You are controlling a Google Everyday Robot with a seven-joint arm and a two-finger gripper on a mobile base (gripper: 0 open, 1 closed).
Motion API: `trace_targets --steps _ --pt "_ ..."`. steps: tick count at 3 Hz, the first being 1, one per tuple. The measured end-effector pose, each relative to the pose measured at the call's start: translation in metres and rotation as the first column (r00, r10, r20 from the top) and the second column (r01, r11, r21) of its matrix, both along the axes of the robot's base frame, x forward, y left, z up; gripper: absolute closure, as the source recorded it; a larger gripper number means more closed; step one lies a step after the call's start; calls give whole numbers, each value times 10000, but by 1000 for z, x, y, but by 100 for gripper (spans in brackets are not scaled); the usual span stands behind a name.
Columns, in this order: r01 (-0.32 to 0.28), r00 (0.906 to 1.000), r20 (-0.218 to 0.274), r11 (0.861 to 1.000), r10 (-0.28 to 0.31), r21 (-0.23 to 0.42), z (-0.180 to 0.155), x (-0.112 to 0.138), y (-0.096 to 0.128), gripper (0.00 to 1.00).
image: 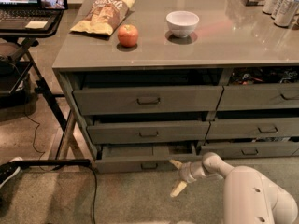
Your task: Close bottom drawer
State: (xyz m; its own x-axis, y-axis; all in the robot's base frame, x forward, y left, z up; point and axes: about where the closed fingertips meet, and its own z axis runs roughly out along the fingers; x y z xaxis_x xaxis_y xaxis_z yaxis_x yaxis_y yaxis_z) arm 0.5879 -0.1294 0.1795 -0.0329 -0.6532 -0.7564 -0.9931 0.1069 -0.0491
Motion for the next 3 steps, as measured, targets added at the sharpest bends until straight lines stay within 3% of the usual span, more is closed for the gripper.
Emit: trace_targets --steps 2,3 --pt "12 9983 583 10000 -15 48 10 19 1 0" --pt "12 9983 583 10000 -15 48 10 19 1 0"
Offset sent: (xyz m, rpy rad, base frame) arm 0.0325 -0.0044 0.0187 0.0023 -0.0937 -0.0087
